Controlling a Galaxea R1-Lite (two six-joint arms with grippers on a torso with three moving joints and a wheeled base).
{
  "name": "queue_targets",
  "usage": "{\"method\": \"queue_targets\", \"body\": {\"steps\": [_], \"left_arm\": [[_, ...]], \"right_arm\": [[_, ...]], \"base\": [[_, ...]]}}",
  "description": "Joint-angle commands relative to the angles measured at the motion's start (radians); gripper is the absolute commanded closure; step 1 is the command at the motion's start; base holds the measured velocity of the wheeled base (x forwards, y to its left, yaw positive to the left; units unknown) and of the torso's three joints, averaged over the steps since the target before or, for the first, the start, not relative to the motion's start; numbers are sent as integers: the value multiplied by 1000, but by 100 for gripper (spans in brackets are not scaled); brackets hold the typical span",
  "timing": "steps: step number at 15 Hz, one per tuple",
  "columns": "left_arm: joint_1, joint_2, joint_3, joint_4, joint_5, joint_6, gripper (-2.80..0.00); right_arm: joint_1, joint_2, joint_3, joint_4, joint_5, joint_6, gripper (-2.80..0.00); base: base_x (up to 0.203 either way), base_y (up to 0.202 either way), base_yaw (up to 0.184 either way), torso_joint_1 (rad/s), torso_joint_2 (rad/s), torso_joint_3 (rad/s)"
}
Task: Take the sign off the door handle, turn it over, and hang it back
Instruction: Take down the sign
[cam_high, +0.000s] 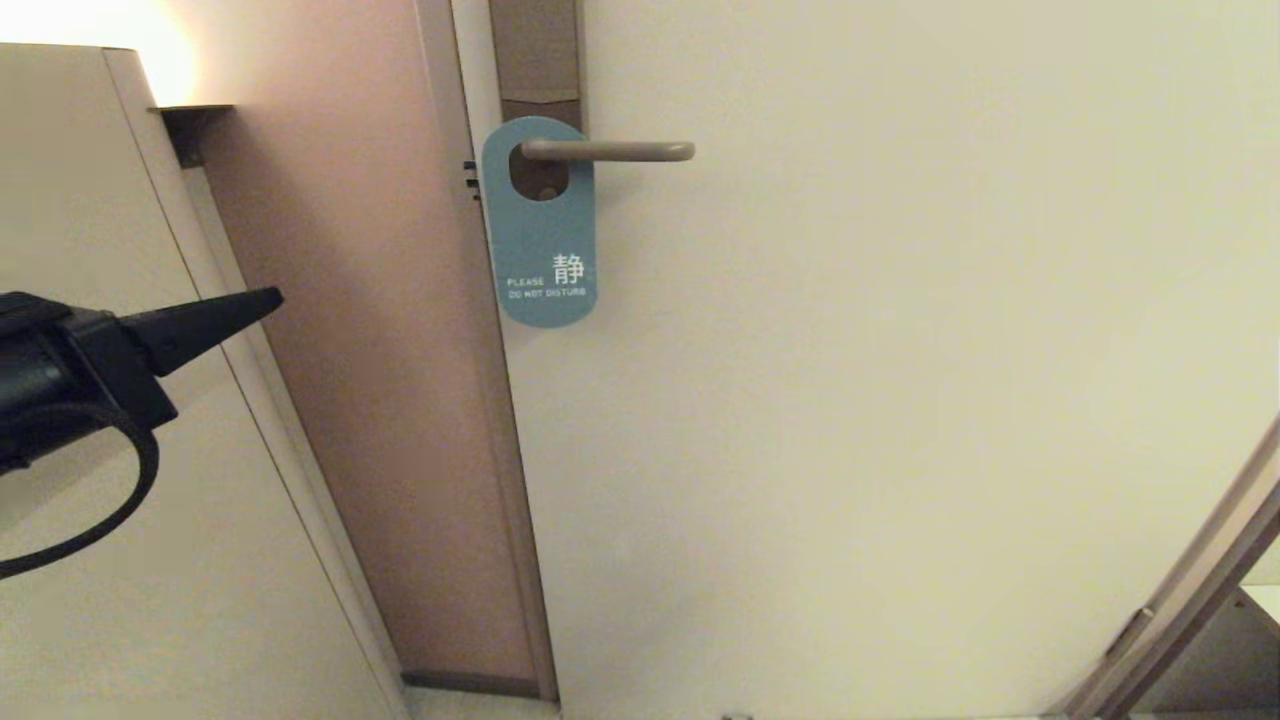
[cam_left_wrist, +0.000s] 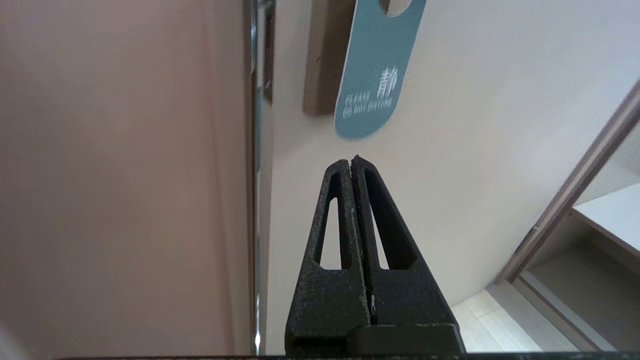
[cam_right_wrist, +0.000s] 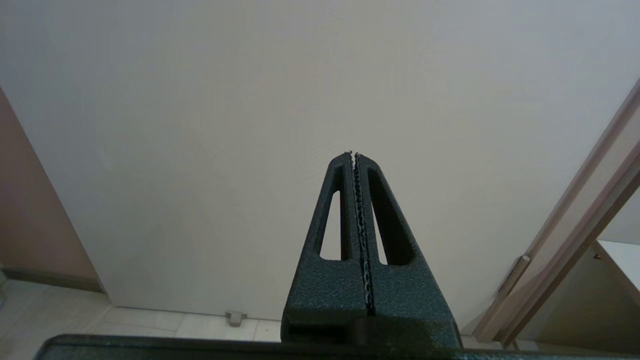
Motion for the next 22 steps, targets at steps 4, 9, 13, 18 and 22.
{"method": "queue_targets", "body": {"steps": [4,9,13,18,22], "left_arm": [[1,154,3,-148,-85,-1,0],[1,245,-4,-245,-180,7,0],[0,302,-4,-286,-188,14,0],[1,373,-10,-393,-207,16,-280],[0,409,-19,-468,-227,34,-280]], "right_arm": [[0,1,0,0,0,-1,0],[0,1,0,0,0,-1,0],[0,1,0,0,0,-1,0],[0,1,0,-1,0,-1,0],[0,1,0,0,0,-1,0]], "base": [[0,0,0,0,0,0],[0,0,0,0,0,0],[0,0,0,0,0,0],[0,0,0,0,0,0],[0,0,0,0,0,0]]}}
